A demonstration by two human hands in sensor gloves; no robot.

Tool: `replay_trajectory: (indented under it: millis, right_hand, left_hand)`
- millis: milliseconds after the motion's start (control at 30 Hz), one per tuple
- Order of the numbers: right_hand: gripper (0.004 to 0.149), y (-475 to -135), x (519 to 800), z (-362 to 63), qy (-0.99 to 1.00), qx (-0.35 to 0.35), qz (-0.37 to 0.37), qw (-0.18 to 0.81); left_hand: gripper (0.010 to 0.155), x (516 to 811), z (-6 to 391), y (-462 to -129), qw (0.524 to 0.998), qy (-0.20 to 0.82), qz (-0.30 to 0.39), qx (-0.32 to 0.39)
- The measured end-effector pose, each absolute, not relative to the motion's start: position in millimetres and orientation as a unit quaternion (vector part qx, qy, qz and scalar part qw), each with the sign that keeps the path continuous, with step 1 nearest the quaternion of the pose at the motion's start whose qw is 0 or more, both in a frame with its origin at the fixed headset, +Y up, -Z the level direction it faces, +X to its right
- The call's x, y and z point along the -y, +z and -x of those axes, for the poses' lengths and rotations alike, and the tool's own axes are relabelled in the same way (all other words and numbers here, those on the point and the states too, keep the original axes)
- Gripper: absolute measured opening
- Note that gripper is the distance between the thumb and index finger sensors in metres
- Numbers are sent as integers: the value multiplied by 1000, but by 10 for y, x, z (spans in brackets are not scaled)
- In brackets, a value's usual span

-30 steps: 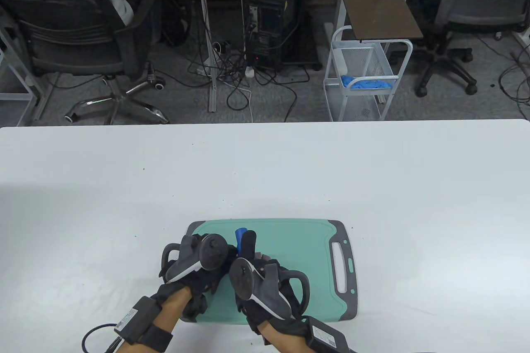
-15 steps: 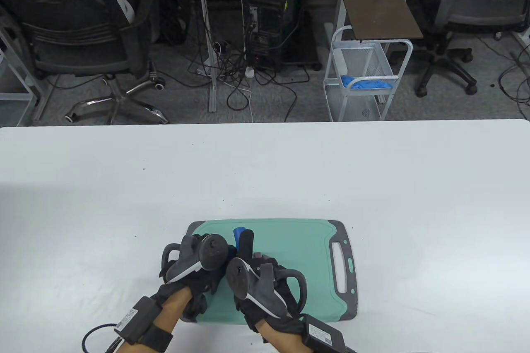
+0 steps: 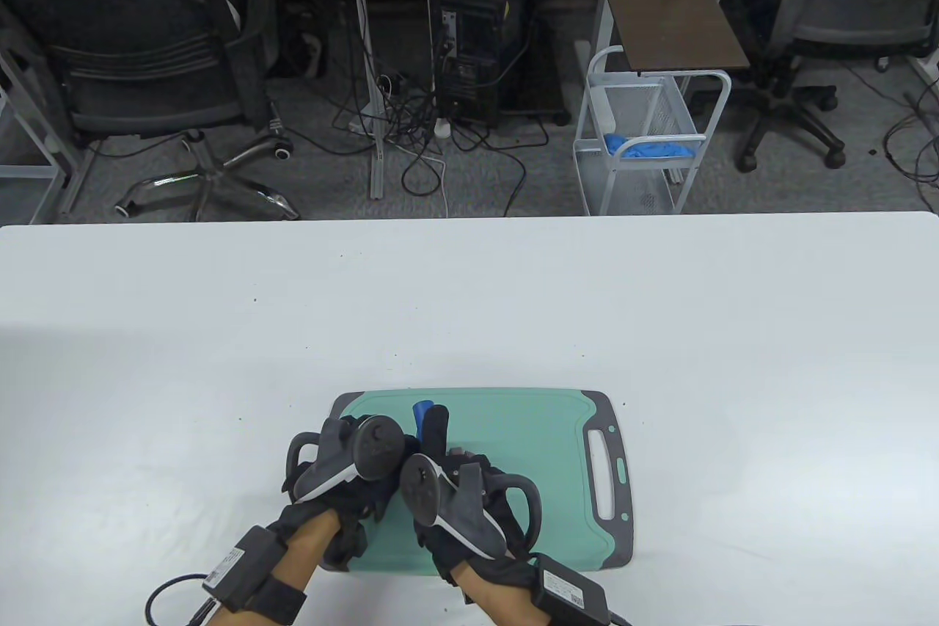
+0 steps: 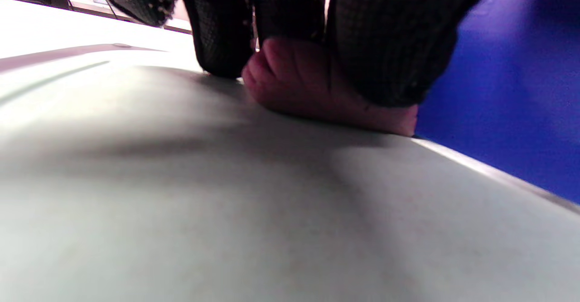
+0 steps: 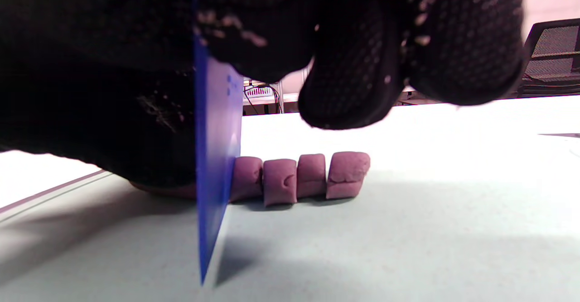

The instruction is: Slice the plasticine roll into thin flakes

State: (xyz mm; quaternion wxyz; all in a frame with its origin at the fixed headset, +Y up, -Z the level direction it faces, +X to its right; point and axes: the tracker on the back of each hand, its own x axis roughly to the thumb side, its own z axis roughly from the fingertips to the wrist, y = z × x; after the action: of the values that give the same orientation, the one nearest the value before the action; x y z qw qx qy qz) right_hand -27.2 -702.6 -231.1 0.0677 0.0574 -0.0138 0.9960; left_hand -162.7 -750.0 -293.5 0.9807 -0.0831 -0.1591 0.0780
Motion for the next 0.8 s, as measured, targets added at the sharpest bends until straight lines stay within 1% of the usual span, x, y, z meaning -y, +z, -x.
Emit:
replay_trajectory:
  millis: [167,367,433,533,800]
  right_hand:
    - [84,-2357,7023,326,996,21,-61,55]
    - [85,-2459,7003,337,997,3,-50,60]
    - [85,-2445,7005,331,997,9,-51,57]
    - [85,-2427,7010,279,997,-3,-48,67]
    - [84,-2321,6966,225,995,-13,-54,78]
  left_hand:
    - [49,7499,1630,-2931,980,77,85,160]
    - [50,7500,1628,-2916,980,70,92,162]
    - [52,7491,1638,-2915,979,64,106,164]
    - [52,7483,1658,-2911,977,63,128,159]
    - [53,7486,1678,-2882,980,55,97,163]
